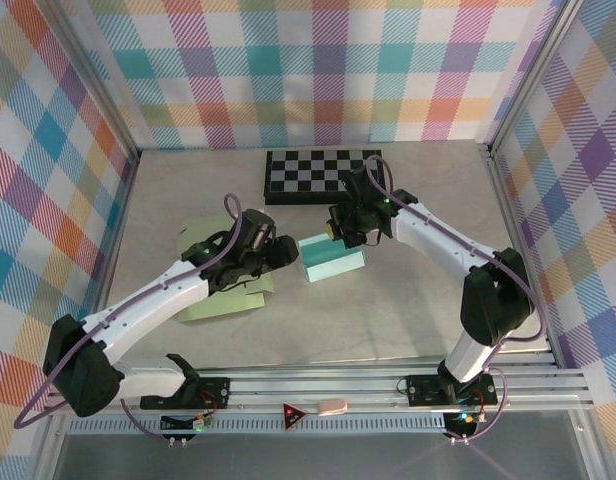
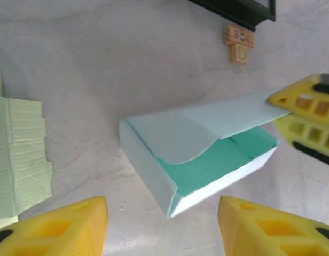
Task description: Fold the paper box
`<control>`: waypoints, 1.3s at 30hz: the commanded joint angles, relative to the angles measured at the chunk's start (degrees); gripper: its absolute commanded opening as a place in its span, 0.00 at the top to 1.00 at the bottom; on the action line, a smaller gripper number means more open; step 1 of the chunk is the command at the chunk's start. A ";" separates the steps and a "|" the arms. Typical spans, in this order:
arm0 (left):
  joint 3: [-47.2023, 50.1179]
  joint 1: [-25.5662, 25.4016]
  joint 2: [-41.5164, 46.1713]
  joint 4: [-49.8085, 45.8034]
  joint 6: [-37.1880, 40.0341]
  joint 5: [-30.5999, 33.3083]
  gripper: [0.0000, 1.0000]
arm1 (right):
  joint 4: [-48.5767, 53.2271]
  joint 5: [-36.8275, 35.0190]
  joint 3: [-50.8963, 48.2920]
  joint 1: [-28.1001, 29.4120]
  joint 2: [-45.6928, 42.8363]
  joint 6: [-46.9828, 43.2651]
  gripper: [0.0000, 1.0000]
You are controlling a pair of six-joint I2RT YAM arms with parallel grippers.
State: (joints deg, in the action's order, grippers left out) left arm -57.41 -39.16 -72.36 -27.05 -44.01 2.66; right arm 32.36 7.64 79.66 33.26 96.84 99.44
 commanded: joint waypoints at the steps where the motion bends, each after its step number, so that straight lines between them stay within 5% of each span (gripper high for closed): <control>1: -3.17 2.14 -0.64 0.55 -0.71 1.18 0.44 | -6.60 1.57 1.86 -1.55 2.54 -4.72 1.00; 17: -1.83 5.13 -0.57 1.70 -0.14 -0.29 0.46 | -21.44 6.33 -21.81 -1.35 -8.06 -7.95 1.00; 26: -2.08 9.45 -9.97 7.31 -9.79 -11.03 0.44 | -15.35 6.18 -14.62 -1.61 -5.46 -6.06 1.00; 39: -3.30 14.11 -19.00 17.45 -17.73 -15.07 0.43 | -8.08 9.53 -4.64 -1.79 0.45 -2.59 1.00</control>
State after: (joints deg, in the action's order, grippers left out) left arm -60.20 -26.33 -90.37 -14.06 -59.24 -10.52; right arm 21.47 15.49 72.71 31.55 96.09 95.55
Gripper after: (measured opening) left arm 0.571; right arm 0.047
